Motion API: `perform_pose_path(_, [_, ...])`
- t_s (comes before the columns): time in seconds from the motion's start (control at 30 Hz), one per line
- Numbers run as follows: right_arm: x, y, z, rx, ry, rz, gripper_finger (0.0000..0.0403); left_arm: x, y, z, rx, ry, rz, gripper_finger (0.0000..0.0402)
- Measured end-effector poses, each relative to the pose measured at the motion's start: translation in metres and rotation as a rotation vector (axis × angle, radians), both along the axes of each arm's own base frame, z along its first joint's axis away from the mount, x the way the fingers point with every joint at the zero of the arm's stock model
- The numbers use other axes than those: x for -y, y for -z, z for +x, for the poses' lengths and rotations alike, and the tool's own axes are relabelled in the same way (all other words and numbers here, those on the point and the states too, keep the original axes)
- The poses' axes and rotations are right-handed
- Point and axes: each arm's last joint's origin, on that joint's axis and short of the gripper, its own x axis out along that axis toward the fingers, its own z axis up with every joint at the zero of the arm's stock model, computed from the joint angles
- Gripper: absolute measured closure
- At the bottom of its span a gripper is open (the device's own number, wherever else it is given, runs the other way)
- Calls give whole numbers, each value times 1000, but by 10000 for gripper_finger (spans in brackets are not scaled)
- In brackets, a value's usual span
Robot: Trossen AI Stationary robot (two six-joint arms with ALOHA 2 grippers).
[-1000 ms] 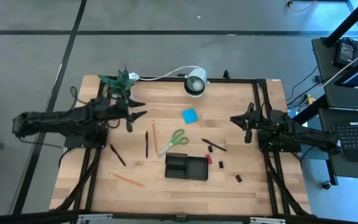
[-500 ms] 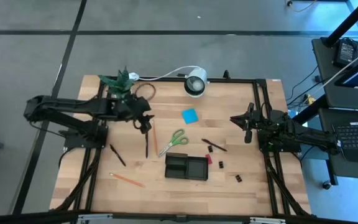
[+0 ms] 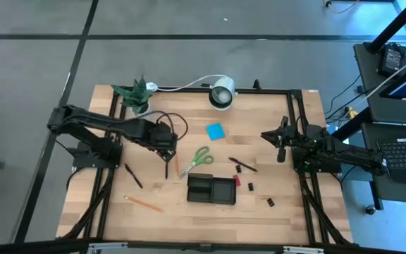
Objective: Pick and place office supplies into organizer
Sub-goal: Put the middle black pen into the desk organizer
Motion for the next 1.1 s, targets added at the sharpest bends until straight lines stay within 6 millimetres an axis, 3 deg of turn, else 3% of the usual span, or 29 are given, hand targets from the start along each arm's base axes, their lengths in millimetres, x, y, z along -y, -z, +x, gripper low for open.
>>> perform_pose_path(0.17, [0,0,0,-11,-4,-47,352,-2,22,12,-53,-200,-45,244])
perform_pose_path(0.43, [0,0,0,-11,-5,-47,352,-16,55,28,-163,-367,-117,245])
perform_pose_path(0.8, [0,0,0,-10,-5,-45,352,-41,82,45,-138,-429,-197,245])
perform_pose_path(1.1, [0,0,0,-10,-5,-47,352,-46,99,49,-195,-427,-229,245])
